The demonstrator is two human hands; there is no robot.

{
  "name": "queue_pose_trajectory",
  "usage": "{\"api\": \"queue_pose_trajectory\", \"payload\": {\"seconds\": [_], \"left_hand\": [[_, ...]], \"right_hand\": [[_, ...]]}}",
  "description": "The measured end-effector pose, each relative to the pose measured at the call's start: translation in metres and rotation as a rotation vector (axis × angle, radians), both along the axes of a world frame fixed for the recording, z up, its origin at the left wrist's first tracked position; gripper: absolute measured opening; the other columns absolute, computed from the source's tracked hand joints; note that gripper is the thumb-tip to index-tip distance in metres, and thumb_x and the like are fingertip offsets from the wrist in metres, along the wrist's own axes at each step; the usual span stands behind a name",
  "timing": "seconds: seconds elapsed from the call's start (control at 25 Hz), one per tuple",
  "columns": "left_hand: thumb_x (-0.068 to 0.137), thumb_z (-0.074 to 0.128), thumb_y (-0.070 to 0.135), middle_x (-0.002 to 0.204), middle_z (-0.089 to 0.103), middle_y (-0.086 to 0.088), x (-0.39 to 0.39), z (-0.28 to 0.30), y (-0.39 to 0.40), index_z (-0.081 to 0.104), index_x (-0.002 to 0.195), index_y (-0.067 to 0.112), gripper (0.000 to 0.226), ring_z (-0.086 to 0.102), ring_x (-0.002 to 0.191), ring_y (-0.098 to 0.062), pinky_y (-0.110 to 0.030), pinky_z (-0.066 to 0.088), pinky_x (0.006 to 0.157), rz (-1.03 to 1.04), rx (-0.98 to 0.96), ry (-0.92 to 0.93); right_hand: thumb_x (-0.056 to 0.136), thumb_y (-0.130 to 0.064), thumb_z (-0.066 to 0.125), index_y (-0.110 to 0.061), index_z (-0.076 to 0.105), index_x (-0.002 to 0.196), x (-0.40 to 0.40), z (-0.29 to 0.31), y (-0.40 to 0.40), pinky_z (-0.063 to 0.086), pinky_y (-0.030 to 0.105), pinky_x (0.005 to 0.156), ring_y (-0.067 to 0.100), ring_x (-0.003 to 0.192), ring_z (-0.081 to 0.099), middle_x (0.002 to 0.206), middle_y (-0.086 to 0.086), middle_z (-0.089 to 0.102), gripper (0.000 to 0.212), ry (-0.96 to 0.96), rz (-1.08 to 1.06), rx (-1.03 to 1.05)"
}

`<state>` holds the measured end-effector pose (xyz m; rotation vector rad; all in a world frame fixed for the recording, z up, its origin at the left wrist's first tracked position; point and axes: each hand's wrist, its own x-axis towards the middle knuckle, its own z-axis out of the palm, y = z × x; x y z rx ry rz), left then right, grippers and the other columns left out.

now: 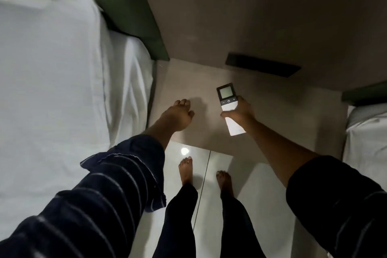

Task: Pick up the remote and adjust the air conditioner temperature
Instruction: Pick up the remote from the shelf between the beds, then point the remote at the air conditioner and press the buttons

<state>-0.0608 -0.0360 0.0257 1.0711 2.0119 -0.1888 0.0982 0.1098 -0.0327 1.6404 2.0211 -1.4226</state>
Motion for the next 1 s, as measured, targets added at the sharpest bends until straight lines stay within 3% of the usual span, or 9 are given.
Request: {"api": "queue_pose_trajectory", "payload": {"seconds": [0.12,0.24,0.36,0.48,0.68,0.88,1.0], "left_hand": [[0.102,0.027,0.031,0.162,0.017,-0.012,-0.014,0.089,-0.013,0.011,0.154,0.006,0.060,0.018,0.148,-0.028,-0.041,0.023,0.119,-0.062,0.019,0.152],[0.101,0.029,0.029,0.163,0.015,-0.010,-0.033,0.202,-0.036,0.011,0.155,0.007,0.061,0.018,0.149,-0.026,-0.038,0.023,0.118,-0.069,0.078,0.362],[0.101,0.028,0.031,0.162,0.018,-0.008,-0.064,0.322,-0.070,0.015,0.155,0.008,0.060,0.019,0.149,-0.024,-0.037,0.024,0.117,-0.009,0.165,0.568],[0.101,0.025,0.034,0.163,0.014,-0.007,-0.083,0.445,-0.146,0.012,0.155,0.008,0.061,0.015,0.150,-0.024,-0.038,0.019,0.121,0.148,0.126,0.818],[0.101,0.026,0.035,0.164,0.010,-0.007,-0.061,0.616,-0.302,0.009,0.155,0.008,0.063,0.012,0.151,-0.024,-0.039,0.018,0.122,0.457,0.069,1.070],[0.102,0.026,0.034,0.163,0.014,-0.009,0.022,0.763,-0.490,0.013,0.154,0.005,0.061,0.016,0.149,-0.024,-0.041,0.023,0.118,0.806,-0.041,1.337],[0.102,0.024,0.035,0.163,0.012,-0.007,0.082,0.824,-0.581,0.011,0.154,0.006,0.062,0.014,0.150,-0.023,-0.044,0.022,0.119,0.986,-0.152,1.435]], "right_hand": [[0.060,-0.014,0.083,-0.020,0.061,0.105,-0.025,0.101,0.000,0.049,0.023,0.068,0.014,0.072,0.065,0.089,-0.003,0.065,0.050,0.154,0.206,-0.015],[0.073,-0.006,0.077,-0.022,0.060,0.086,-0.059,0.208,-0.015,0.054,0.026,0.051,0.013,0.048,0.066,0.073,0.005,0.068,0.027,0.363,0.303,-0.178],[0.089,-0.009,0.059,-0.014,0.058,0.092,-0.111,0.304,-0.042,0.053,0.032,0.056,0.028,0.056,0.063,0.077,0.019,0.065,0.006,0.482,0.490,-0.292],[0.093,-0.007,0.045,-0.010,0.054,0.101,-0.166,0.413,-0.106,0.052,0.031,0.054,0.027,0.056,0.063,0.077,0.019,0.064,0.012,0.611,0.666,-0.368],[0.091,-0.008,0.039,-0.008,0.052,0.096,-0.218,0.584,-0.245,0.053,0.027,0.048,0.024,0.049,0.066,0.076,0.019,0.064,0.013,0.703,1.074,-0.436],[0.086,-0.015,0.045,-0.008,0.059,0.093,-0.216,0.719,-0.407,0.055,0.031,0.062,0.028,0.058,0.069,0.076,0.016,0.071,0.017,0.856,1.253,-0.501],[0.077,-0.017,0.047,-0.007,0.058,0.092,-0.197,0.784,-0.508,0.057,0.031,0.062,0.029,0.056,0.069,0.067,0.014,0.073,0.021,0.901,1.336,-0.560]]}}
